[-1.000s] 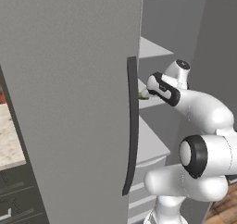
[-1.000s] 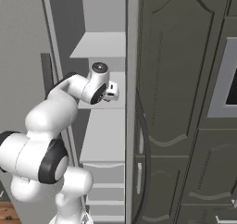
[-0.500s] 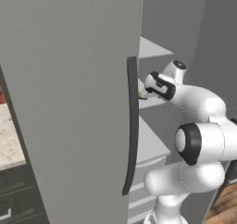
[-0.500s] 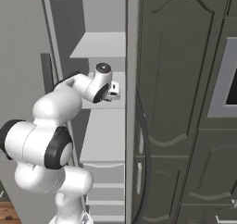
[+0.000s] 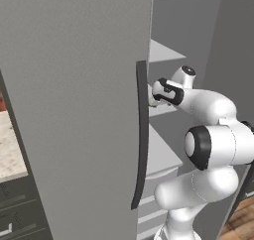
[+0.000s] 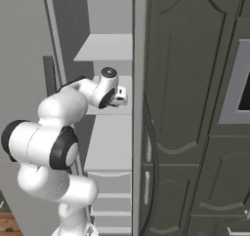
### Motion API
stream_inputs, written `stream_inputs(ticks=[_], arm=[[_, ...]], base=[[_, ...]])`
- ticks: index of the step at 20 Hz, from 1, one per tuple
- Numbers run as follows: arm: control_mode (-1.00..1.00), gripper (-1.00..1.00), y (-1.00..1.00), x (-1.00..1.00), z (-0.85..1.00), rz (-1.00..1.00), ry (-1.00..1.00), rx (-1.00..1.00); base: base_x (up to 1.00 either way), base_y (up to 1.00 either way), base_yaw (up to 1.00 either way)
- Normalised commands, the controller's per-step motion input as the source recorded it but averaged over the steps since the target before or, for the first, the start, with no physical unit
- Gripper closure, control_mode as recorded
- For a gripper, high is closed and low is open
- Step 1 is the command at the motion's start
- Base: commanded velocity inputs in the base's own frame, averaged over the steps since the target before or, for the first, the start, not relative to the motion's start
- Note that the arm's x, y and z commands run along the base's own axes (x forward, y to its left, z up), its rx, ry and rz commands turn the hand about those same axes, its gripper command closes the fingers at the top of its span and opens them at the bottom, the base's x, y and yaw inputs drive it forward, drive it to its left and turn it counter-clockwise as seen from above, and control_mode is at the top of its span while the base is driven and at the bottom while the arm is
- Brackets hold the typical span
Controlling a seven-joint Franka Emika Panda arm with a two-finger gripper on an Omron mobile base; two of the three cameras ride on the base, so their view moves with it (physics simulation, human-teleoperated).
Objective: Take the lime and cucumber out of the freezer and place them in the tupperware container on the counter. Then put the tupperware containing the vegetables back in the freezer.
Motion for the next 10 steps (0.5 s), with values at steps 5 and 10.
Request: stream_inputs(ticks=[5, 10], arm=[[-1.0, -1.0, 0.0, 0.24, 0.0, 0.0, 0.0, 0.0], [-1.0, -1.0, 0.02, 0.27, -0.06, 0.02, 0.0, 0.0]], base=[[0.0, 0.0, 0.0], [0.0, 0.0, 0.0]])
